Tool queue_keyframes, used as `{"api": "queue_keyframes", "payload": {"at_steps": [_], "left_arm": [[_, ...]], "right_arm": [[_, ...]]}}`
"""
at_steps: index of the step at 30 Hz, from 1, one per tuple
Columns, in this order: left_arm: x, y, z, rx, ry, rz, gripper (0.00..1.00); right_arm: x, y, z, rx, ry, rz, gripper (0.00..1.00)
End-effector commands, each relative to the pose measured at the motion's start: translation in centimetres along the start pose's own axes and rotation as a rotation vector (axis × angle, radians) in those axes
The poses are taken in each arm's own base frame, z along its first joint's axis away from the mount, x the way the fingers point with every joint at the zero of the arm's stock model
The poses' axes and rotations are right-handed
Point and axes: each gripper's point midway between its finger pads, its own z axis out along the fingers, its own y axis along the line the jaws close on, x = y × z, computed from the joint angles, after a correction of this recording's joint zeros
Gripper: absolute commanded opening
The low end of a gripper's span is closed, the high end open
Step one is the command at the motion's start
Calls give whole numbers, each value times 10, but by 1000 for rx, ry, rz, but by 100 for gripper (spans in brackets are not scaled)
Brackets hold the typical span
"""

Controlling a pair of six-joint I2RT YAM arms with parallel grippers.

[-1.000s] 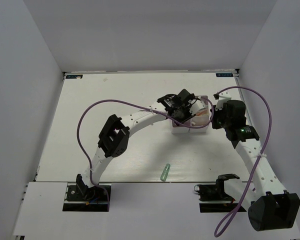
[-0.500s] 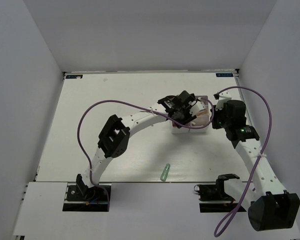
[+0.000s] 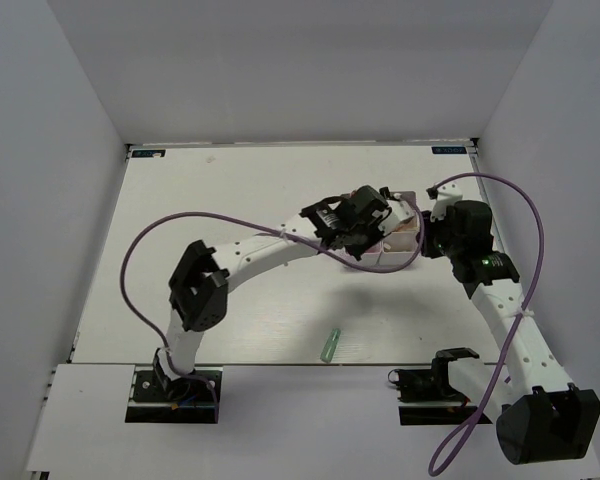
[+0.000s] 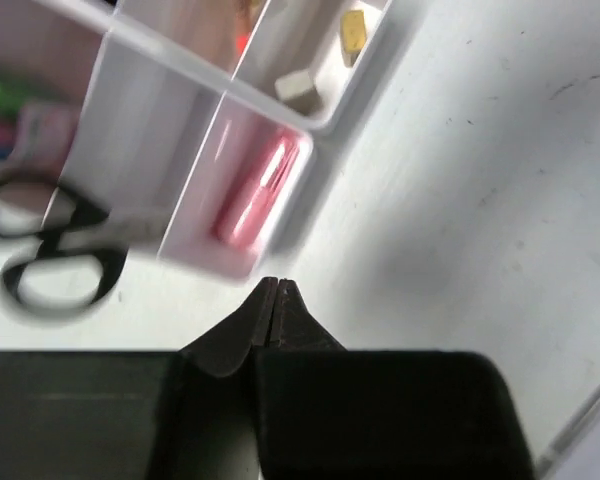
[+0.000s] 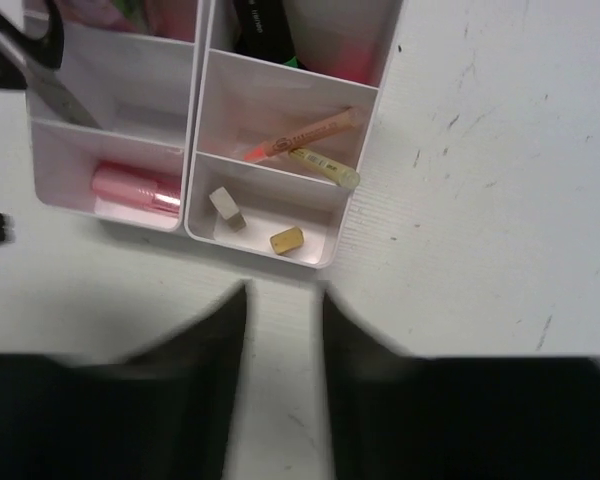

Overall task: Sort the stationery into containers
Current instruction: Place the stationery in the storage box, then pick up the stationery from the center of the board.

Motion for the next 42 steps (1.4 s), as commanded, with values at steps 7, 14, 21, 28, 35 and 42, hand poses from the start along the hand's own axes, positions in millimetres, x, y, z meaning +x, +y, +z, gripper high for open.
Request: {"api": "queue_keyframes", "payload": {"at_steps": [7, 14, 21, 28, 35, 42], "left_arm": [[59, 6, -94, -115, 4, -452, 86], [135, -33, -89, -256, 227, -490, 73], [151, -64, -78, -317, 299, -508, 48], [160, -89, -56, -278, 311, -619, 65], [156, -119, -35, -161, 302, -709, 66], [158, -142, -30, -81, 332, -737, 66]], "right_arm": [[4, 29, -1, -196, -9, -127, 39], [6, 32, -1, -211, 4, -125, 0], [7, 16, 2, -125, 14, -114, 18], [6, 9, 3, -88, 13, -105, 27], [6, 6, 3, -74, 12, -105, 28], [6, 6, 3, -75, 12, -108, 28]]}}
